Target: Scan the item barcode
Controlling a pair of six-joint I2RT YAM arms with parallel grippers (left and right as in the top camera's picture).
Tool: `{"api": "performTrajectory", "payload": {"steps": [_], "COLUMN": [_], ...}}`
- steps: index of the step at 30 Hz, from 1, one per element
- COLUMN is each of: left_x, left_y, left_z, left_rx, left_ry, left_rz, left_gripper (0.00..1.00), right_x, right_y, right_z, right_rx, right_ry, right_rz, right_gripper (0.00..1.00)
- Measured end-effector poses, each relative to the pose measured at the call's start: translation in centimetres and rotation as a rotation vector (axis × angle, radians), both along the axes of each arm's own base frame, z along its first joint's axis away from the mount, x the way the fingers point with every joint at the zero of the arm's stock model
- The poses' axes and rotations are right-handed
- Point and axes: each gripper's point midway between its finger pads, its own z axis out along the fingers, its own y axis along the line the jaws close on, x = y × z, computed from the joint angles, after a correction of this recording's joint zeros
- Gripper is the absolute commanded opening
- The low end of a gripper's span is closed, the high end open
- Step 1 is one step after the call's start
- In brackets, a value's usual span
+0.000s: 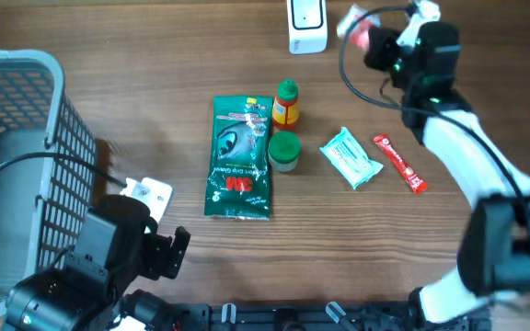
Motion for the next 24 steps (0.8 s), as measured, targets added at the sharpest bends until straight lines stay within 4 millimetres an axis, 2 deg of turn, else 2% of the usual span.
{"api": "performTrajectory", "payload": {"steps": [1,3,5,6,8,11,13,16,21,22,24], "left_x": [-0.1,0.0,0.0,0.0,0.0,0.0,0.0,0.0,0.0,0.0,0.0], "left_y": [0.0,0.0,0.0,0.0,0.0,0.0,0.0,0.0,0.0,0.0,0.0], "left_z": [0.0,-0.1,-0.1,-0.1,-0.1,-0.1,-0.1,-0.1,-0.1,-0.1,-0.1], "left_rx": [0.001,0.001,0.001,0.001,0.001,0.001,0.002,0.002,0.002,0.002,0.002], "left_ry": [0.002,0.001,0.002,0.003,0.004,0.004,0.004,0.004,0.004,0.004,0.004], "left_rz": [0.0,0.0,0.001,0.0,0.001,0.001,0.001,0.0,0.001,0.001,0.001], "left_gripper": [1.0,1.0,1.0,1.0,1.0,1.0,1.0,1.0,1.0,1.0,1.0], "right_x": [2.2,4.1,5.4,6.1,7.4,9.8,11.1,11.6,12.1,11.9,11.0], "right_y": [0.6,1.9,4.7,5.9,8.3,10.8,10.1,8.9,6.1,5.3,2.2], "right_z": [-1.7,-3.6,-7.1,-7.7,-7.6,-4.6,-4.5,-7.2,-8.3,-7.9,-4.7], "right_rx": [-0.005,-0.01,-0.056,-0.08,-0.147,-0.263,-0.31,-0.354,-0.453,-0.471,-0.514], "right_ry": [-0.082,-0.173,-0.16,-0.162,-0.188,-0.3,-0.319,-0.272,-0.162,-0.136,-0.082], "right_rz": [0.009,0.025,0.08,0.101,0.122,0.085,0.03,-0.01,-0.134,-0.153,-0.228], "right_gripper": [0.04,0.05,0.05,0.05,0.05,0.05,0.05,0.05,0.04,0.04,0.04]}}
